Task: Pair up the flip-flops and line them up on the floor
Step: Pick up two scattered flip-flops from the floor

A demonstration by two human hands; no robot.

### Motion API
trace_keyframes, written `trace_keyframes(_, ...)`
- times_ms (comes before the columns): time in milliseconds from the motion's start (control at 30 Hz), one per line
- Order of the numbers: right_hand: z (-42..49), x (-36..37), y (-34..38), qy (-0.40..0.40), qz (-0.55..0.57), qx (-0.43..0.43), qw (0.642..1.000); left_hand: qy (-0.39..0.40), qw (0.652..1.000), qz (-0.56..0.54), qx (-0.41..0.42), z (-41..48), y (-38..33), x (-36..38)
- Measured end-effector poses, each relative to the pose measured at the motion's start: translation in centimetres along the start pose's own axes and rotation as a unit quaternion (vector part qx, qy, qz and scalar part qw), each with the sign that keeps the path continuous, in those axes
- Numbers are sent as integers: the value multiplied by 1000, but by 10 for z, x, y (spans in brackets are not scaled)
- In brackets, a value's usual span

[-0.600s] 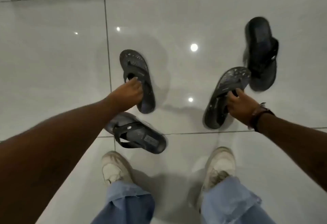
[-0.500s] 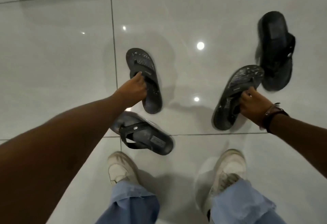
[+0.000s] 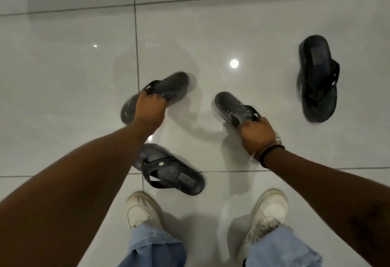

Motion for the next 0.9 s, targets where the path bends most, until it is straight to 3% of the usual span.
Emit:
trace_keyframes(67,19,-20,34,-5,85,68,994,-75,991,-76,-85,9,17,-9)
trace_keyframes(233,73,-68,110,27,274,156,949,-82,966,-145,-196,20,52,-25)
trace_keyframes(333,98,-81,152,30,312,167,935,-78,964,-174,-187,28,58,-19)
trace_keyframes(467,115,-75,193,15,290,153,944,-70,965,-197,-158,30,50,-3)
trace_keyframes(733,121,-47,197,45,333,72,939,-63,964,-227,-121,26,47,15)
trace_keyframes(833,107,-53,183,-8,381,42,924,-113,964,-223,-86,13,39,10)
trace_keyframes(900,93,-62,158,-67,356,41,931,-167,973,-158,-15,-9,29,6)
Point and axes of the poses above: each hand's wrist, its own z-axis towards the middle knuckle, its own x-axis out of the palm, y = z × x, the point moved 3 cm from there along z, towards the middle knuckle, and after that the axes turned 12 degrees about x, right-handed, at the moved point
